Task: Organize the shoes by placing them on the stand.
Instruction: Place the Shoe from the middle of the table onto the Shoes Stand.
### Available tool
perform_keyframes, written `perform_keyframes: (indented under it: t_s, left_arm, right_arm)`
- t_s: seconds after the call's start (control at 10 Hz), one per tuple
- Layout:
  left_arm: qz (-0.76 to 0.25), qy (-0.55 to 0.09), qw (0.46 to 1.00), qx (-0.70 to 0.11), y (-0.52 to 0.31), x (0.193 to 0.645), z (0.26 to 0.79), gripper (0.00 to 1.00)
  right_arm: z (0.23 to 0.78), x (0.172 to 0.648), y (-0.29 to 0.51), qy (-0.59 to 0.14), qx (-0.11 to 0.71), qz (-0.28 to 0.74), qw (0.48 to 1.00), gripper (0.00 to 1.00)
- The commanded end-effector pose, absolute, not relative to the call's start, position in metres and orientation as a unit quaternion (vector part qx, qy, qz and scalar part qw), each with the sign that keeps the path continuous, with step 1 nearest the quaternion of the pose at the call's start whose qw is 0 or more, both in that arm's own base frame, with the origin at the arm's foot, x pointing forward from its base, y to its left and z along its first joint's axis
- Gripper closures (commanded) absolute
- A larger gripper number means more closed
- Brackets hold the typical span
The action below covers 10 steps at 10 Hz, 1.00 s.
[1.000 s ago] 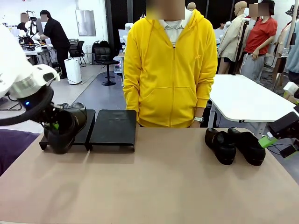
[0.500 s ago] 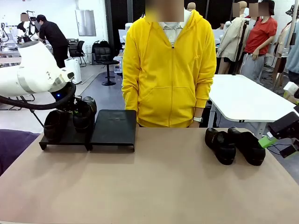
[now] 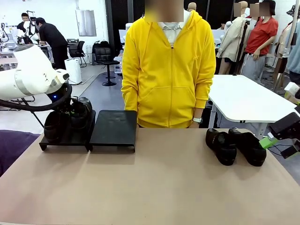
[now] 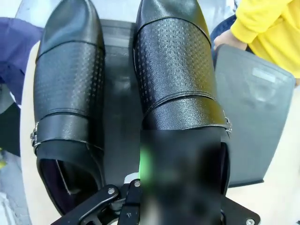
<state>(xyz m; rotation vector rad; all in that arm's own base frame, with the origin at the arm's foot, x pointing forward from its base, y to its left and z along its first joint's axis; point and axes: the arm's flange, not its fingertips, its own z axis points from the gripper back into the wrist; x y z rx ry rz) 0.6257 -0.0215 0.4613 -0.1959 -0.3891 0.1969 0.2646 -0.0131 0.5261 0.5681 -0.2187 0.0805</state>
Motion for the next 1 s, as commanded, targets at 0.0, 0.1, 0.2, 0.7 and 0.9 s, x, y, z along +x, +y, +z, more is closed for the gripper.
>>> perform_keyframes:
  t_s: [0.0, 0.1, 0.2, 0.7, 0.9]
  left_arm:
    - [0.100, -0.187, 0.973, -0.089, -0.0155, 0.6226, 0.4592, 1.00]
    - [0.101, -0.192, 0.972, -0.087, -0.0138, 0.6213, 0.4601, 1.00]
    - [0.098, -0.190, 0.973, -0.090, -0.0135, 0.6207, 0.4608, 1.00]
    - [0.102, -0.183, 0.976, -0.057, -0.0150, 0.6219, 0.4543, 0.00]
    - [0.098, -0.187, 0.976, -0.049, -0.0150, 0.6204, 0.4555, 0.00]
  right_arm:
    - [0.5298, 0.2667, -0.0127, -0.109, 0.292, 0.050, 0.949, 0.00]
    - [0.5298, 0.2667, -0.0127, -0.109, 0.292, 0.050, 0.949, 0.00]
    - [0.5298, 0.2667, -0.0127, -0.109, 0.292, 0.050, 0.949, 0.00]
    - [0.5298, 0.2667, -0.0127, -0.109, 0.292, 0.050, 0.949, 0.00]
    - [0.5298, 0.2667, -0.0127, -0.109, 0.292, 0.050, 0.949, 0.00]
